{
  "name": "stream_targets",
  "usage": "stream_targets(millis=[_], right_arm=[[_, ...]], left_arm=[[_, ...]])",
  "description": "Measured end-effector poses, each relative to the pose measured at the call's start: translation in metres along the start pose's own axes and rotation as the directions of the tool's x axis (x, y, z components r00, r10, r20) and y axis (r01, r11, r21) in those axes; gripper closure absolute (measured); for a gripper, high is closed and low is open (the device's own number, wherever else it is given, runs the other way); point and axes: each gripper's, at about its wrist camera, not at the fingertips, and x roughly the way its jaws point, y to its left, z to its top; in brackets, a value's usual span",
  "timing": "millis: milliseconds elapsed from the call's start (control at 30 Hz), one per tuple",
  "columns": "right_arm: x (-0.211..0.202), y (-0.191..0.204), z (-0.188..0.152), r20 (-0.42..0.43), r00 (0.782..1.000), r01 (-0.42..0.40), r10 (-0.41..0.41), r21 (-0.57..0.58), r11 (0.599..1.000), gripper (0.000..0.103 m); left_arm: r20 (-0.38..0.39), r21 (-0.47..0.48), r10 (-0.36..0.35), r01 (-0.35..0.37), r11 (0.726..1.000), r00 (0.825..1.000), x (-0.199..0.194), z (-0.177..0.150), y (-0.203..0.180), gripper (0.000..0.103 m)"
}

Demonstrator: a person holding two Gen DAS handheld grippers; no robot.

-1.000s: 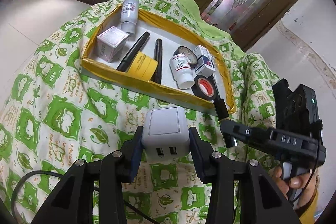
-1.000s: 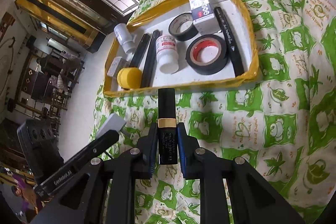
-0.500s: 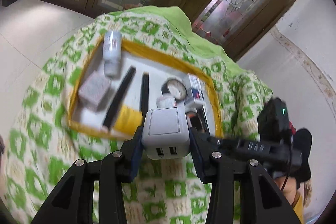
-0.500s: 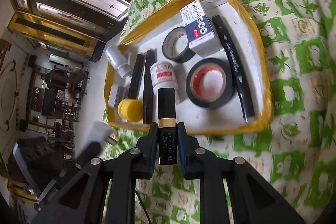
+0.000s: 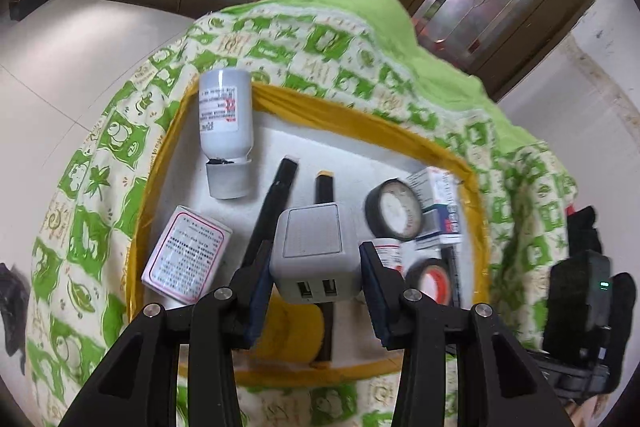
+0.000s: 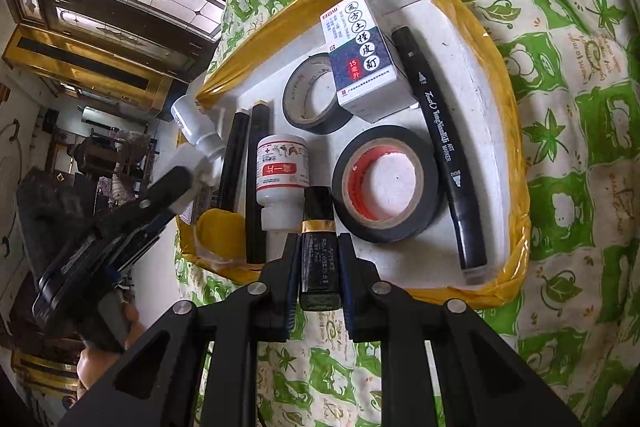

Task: Organize rigid objects
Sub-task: 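Lower the charger block and tube into the tray and open both grippers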

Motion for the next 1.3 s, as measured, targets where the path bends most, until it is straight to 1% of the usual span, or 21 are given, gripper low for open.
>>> stream_targets(millis=[133, 233, 367, 500, 567, 633, 700, 733, 800, 833, 867, 900, 967, 1033, 1133, 1200, 1300], right_arm=[[0.002, 0.004, 0.002, 0.013, 1.0, 0.01, -0.009, -0.017, 1.0, 0.086], [0.004, 0.01, 0.003, 0.024, 0.999, 0.029, -0.028, -0.043, 0.999, 0.086], [0.011, 0.021, 0.004, 0.043, 0.997, 0.068, -0.064, -0.109, 0.992, 0.086], [0.014, 0.026, 0.0, 0.06, 0.995, 0.088, -0.08, -0.147, 0.985, 0.085], [0.011, 0.027, -0.002, 0.074, 0.995, 0.082, -0.071, -0.153, 0.985, 0.075], [0.004, 0.03, -0.005, 0.1, 0.993, 0.085, -0.069, -0.161, 0.983, 0.069], [-0.004, 0.032, -0.01, 0.126, 0.99, 0.091, -0.07, -0.17, 0.981, 0.068], [-0.01, 0.033, -0.015, 0.142, 0.987, 0.095, -0.07, -0.177, 0.98, 0.067], [-0.022, 0.035, -0.025, 0.173, 0.982, 0.11, -0.077, -0.189, 0.976, 0.063], [-0.026, 0.034, -0.028, 0.185, 0.98, 0.115, -0.079, -0.19, 0.975, 0.057], [-0.032, 0.035, -0.034, 0.203, 0.976, 0.122, -0.083, -0.189, 0.974, 0.051], [-0.037, 0.036, -0.042, 0.22, 0.972, 0.127, -0.085, -0.189, 0.974, 0.049], [-0.046, 0.037, -0.059, 0.247, 0.964, 0.148, -0.098, -0.192, 0.97, 0.044], [-0.051, 0.038, -0.075, 0.271, 0.955, 0.175, -0.118, -0.196, 0.965, 0.035], [-0.06, 0.039, -0.102, 0.313, 0.935, 0.24, -0.167, -0.212, 0.947, 0.025], [-0.064, 0.04, -0.115, 0.334, 0.924, 0.271, -0.189, -0.219, 0.937, 0.023], [-0.07, 0.038, -0.13, 0.367, 0.902, 0.317, -0.226, -0.211, 0.924, 0.02]], left_arm=[[-0.029, -0.008, 0.011, -0.012, 1.0, 1.0, 0.014, 0.0, 0.002, 0.059], [-0.021, -0.001, 0.017, -0.017, 1.0, 1.0, 0.018, 0.003, 0.0, 0.059], [-0.014, 0.022, 0.042, -0.042, 0.999, 0.999, 0.022, 0.008, -0.006, 0.059], [-0.006, 0.011, 0.028, -0.028, 1.0, 1.0, 0.018, 0.002, -0.004, 0.059], [-0.002, 0.009, 0.027, -0.027, 1.0, 1.0, 0.012, -0.003, -0.003, 0.058], [0.012, 0.016, 0.025, -0.025, 1.0, 1.0, 0.003, -0.01, -0.004, 0.053], [0.039, 0.035, 0.037, -0.039, 0.999, 0.999, -0.012, -0.02, -0.008, 0.043], [0.056, 0.053, 0.046, -0.049, 0.997, 0.997, -0.022, -0.027, -0.011, 0.04], [0.087, 0.084, 0.075, -0.083, 0.993, 0.993, -0.037, -0.043, -0.015, 0.03], [0.102, 0.097, 0.088, -0.098, 0.99, 0.991, -0.044, -0.05, -0.016, 0.028], [0.122, 0.111, 0.108, -0.121, 0.986, 0.987, -0.052, -0.061, -0.017, 0.021], [0.139, 0.124, 0.131, -0.148, 0.981, 0.982, -0.059, -0.073, -0.018, 0.013], [0.168, 0.138, 0.176, -0.2, 0.97, 0.97, -0.071, -0.095, -0.017, 0.006], [0.184, 0.127, 0.205, -0.23, 0.965, 0.961, -0.08, -0.119, -0.014, 0.004], [0.184, 0.078, 0.203, -0.221, 0.972, 0.962, -0.089, -0.146, -0.012, 0.003], [0.202, 0.081, 0.215, -0.236, 0.968, 0.955, -0.096, -0.153, -0.016, 0.003], [0.258, 0.1, 0.222, -0.254, 0.962, 0.94, -0.107, -0.157, -0.022, 0.002]])
